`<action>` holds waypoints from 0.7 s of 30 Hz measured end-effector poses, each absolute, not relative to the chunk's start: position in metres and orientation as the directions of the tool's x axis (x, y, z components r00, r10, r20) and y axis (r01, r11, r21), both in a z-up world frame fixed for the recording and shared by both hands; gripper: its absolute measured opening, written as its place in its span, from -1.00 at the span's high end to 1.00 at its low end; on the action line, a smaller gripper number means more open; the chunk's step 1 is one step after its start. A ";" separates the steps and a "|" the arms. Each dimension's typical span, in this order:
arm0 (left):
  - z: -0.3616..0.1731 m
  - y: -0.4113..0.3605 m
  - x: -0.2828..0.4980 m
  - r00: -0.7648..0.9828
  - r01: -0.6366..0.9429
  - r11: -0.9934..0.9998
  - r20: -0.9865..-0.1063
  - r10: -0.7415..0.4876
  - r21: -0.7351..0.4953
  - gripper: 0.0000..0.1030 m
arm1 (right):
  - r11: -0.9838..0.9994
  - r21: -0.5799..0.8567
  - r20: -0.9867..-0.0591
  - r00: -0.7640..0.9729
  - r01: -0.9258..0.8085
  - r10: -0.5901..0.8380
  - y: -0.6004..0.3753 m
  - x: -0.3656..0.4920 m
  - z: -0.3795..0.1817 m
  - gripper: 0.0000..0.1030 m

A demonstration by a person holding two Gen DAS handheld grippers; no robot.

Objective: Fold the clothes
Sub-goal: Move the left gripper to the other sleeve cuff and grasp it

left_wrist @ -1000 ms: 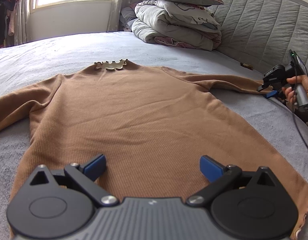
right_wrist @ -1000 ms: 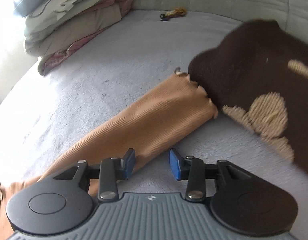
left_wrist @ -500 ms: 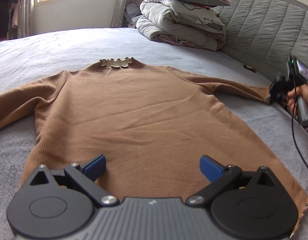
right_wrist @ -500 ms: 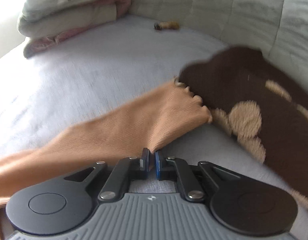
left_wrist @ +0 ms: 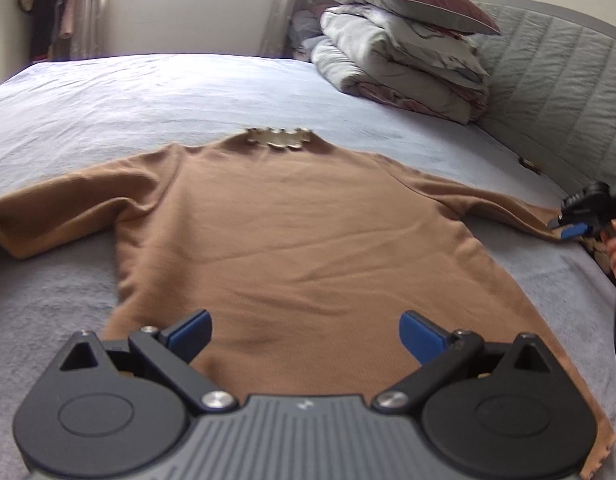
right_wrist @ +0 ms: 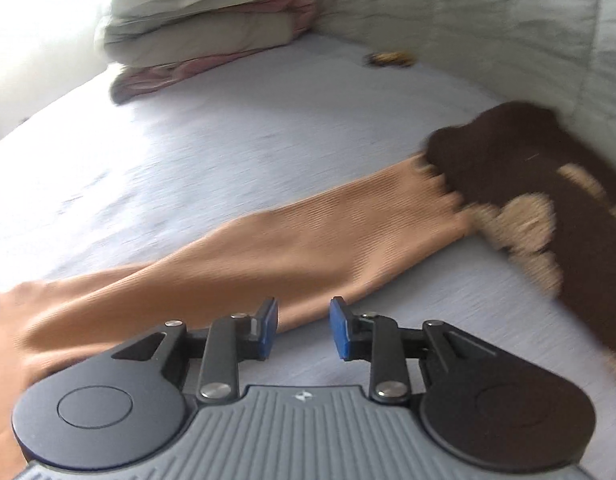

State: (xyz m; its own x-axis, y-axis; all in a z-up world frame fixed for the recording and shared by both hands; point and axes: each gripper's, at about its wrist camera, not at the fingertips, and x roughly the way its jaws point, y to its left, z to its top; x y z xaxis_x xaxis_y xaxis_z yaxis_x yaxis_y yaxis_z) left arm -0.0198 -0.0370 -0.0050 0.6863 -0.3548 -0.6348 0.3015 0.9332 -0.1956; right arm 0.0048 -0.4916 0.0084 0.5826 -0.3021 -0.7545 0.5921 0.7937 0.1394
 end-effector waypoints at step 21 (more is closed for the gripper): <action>0.029 0.035 -0.002 0.761 0.029 0.987 -0.636 -0.124 -0.158 -0.95 | 0.897 0.324 -0.760 0.647 0.301 0.057 -0.335 -0.020 0.013 0.40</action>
State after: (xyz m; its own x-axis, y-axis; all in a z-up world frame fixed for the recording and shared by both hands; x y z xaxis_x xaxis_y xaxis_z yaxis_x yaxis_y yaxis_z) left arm -0.0024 0.0349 0.0292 0.7615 -0.1244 -0.6362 0.0295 0.9870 -0.1577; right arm -0.0195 -0.3350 0.0127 0.6474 0.0571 -0.7600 0.3007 0.8972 0.3236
